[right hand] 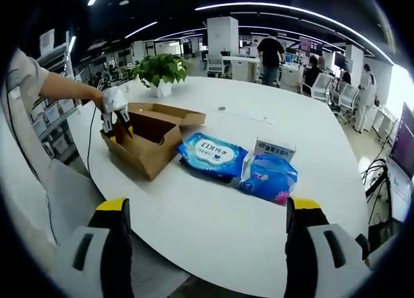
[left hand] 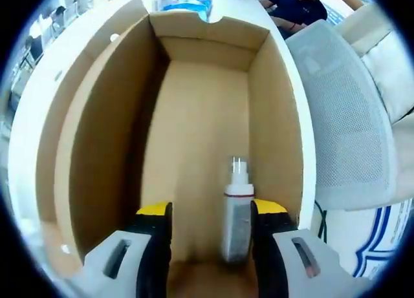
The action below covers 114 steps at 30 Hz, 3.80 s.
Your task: Operate the shoe box by opening the lid, removing the specified soft item, and placing it in the target area until the item is outside and the box remains undamaged.
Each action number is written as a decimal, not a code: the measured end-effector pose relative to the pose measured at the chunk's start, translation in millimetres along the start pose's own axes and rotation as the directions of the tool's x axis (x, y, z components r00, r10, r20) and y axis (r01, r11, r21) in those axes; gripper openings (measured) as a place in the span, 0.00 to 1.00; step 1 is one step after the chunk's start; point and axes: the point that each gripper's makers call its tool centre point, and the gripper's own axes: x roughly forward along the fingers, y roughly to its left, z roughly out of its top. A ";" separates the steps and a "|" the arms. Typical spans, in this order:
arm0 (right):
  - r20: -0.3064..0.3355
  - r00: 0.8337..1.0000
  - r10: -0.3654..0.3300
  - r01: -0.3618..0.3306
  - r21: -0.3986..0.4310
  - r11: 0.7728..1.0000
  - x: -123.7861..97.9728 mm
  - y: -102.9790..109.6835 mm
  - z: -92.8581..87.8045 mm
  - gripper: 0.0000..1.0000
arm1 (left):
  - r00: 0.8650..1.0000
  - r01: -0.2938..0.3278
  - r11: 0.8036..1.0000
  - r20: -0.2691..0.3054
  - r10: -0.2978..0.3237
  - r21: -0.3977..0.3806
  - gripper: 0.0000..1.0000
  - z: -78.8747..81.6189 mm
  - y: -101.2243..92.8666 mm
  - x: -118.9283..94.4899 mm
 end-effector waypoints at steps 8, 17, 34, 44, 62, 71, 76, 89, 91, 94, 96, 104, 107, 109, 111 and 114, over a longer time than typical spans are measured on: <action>0.006 1.000 -0.004 0.004 0.002 1.000 -2.5 -1.1 0.7 0.95 | 1.000 -0.016 1.000 0.004 0.016 -0.004 0.47 -0.4 1.2 -2.1; 0.002 1.000 -0.002 0.002 0.005 1.000 -1.8 2.3 -1.7 0.95 | 1.000 0.025 1.000 0.012 -0.026 0.016 0.45 5.9 -7.7 0.3; 0.007 1.000 -0.007 0.007 0.005 1.000 -1.0 3.2 -1.9 0.93 | 0.999 0.006 1.000 -0.035 -0.005 0.028 0.30 -11.0 -12.3 10.2; 0.014 1.000 -0.001 0.001 -0.007 1.000 1.5 6.7 0.4 0.91 | 0.999 -0.018 1.000 -0.044 0.019 0.021 0.20 -14.2 -11.7 14.9; 0.036 0.999 0.016 -0.016 -0.013 1.000 0.3 11.8 4.6 0.90 | 0.997 -0.078 0.996 -0.028 0.077 -0.033 0.18 -10.6 -4.1 6.6; 0.063 0.998 0.030 -0.028 -0.034 0.999 2.3 18.2 12.4 0.89 | 0.992 -0.113 0.991 0.049 0.117 -0.071 0.18 9.3 0.6 -10.4; 0.074 0.996 0.054 -0.050 -0.054 0.997 4.6 25.4 16.8 0.87 | 0.989 -0.121 0.990 0.079 0.127 -0.074 0.18 20.2 -3.2 -18.6; 0.089 0.989 0.121 -0.112 -0.099 0.989 11.6 47.4 23.7 0.80 | 0.977 -0.148 0.988 0.149 0.154 -0.053 0.18 42.4 -17.5 -37.9; 0.094 0.986 0.136 -0.125 -0.112 0.986 13.0 51.3 25.4 0.78 | 0.974 -0.152 0.987 0.161 0.157 -0.046 0.18 46.4 -20.6 -40.7; 0.095 0.984 0.153 -0.140 -0.130 0.981 15.2 56.8 27.4 0.75 | 0.971 -0.160 0.987 0.180 0.160 -0.018 0.18 53.2 -26.2 -44.4; 0.098 0.981 0.167 -0.153 -0.139 0.978 17.2 60.9 29.4 0.73 | 0.968 -0.162 0.987 0.195 0.160 -0.008 0.18 59.1 -30.6 -47.6; 0.107 0.972 0.207 -0.188 -0.164 0.968 23.0 74.5 34.2 0.66 | 0.960 -0.172 0.985 0.229 0.159 0.035 0.18 76.4 -42.4 -54.8; 0.109 0.970 0.217 -0.197 -0.171 0.965 24.6 78.1 35.4 0.64 | 0.957 -0.172 0.984 0.243 0.156 0.046 0.18 83.0 -47.0 -56.9; 0.111 0.967 0.231 -0.209 -0.179 0.961 25.8 81.7 36.5 0.61 | 0.956 -0.172 0.983 0.253 0.152 0.058 0.18 87.8 -51.0 -58.0; 0.114 0.964 0.240 -0.216 -0.187 0.958 27.5 85.1 38.0 0.60 | 0.954 -0.172 0.983 0.260 0.149 0.070 0.18 92.8 -55.4 -58.2; 0.120 0.958 0.259 -0.232 -0.199 0.952 30.4 91.9 40.6 0.55 | 0.952 -0.173 0.980 0.274 0.141 0.097 0.18 101.9 -62.7 -58.0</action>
